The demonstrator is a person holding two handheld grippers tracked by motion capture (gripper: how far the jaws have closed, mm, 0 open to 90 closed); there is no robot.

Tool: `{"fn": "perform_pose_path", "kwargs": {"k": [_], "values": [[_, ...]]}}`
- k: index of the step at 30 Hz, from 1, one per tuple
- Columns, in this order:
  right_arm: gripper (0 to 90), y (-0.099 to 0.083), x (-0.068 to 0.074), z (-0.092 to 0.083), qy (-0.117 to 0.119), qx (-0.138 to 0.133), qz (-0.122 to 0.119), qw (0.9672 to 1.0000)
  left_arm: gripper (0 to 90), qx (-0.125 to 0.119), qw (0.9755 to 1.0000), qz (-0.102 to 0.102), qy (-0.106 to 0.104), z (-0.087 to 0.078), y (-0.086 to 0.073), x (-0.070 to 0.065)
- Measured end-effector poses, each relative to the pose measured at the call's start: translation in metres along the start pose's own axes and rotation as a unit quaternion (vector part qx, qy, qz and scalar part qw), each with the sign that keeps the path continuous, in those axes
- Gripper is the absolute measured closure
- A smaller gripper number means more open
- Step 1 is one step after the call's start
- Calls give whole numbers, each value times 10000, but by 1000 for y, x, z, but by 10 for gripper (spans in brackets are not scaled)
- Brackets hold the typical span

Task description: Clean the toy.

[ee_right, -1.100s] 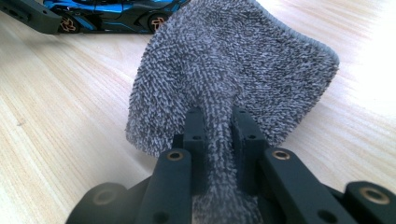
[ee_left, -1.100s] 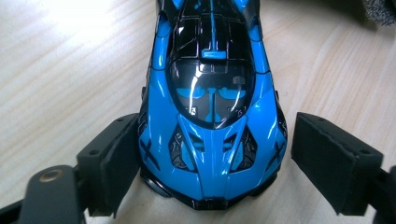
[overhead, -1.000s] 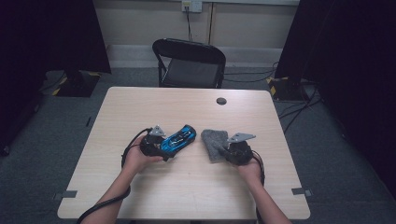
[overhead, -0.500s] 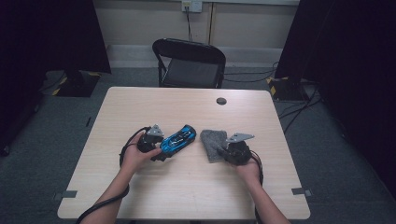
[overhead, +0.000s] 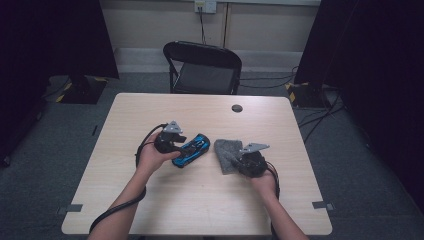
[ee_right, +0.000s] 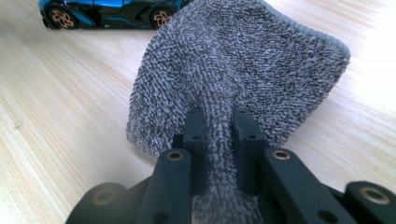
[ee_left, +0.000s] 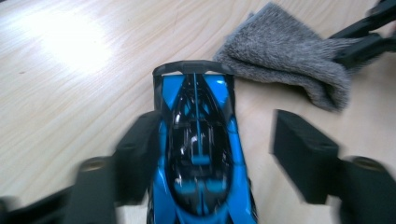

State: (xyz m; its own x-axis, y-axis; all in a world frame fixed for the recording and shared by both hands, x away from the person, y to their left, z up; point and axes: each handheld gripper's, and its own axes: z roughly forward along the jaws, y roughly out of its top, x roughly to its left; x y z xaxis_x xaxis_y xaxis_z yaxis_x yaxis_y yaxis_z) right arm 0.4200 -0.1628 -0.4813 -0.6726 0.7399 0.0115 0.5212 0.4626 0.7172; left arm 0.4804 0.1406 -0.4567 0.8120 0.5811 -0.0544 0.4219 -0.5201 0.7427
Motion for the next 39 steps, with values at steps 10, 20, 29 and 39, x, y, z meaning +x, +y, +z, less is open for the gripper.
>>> {"fn": "perform_pose_path", "kwargs": {"k": [10,20,29,39], "values": [[784,-1,1,-1,-16,-23,-3,10000,403,117,9999,-103,72,21,-9,5],[782,3,11,3,-27,79,-77,9999,404,31,9998,-33,218,26,-11,1],[784,23,48,21,263,349,-533,9976,417,4,9998,-94,200,25,-12,2],[785,33,72,31,650,403,-616,9952,416,-24,9997,-93,211,23,-14,2]]}}
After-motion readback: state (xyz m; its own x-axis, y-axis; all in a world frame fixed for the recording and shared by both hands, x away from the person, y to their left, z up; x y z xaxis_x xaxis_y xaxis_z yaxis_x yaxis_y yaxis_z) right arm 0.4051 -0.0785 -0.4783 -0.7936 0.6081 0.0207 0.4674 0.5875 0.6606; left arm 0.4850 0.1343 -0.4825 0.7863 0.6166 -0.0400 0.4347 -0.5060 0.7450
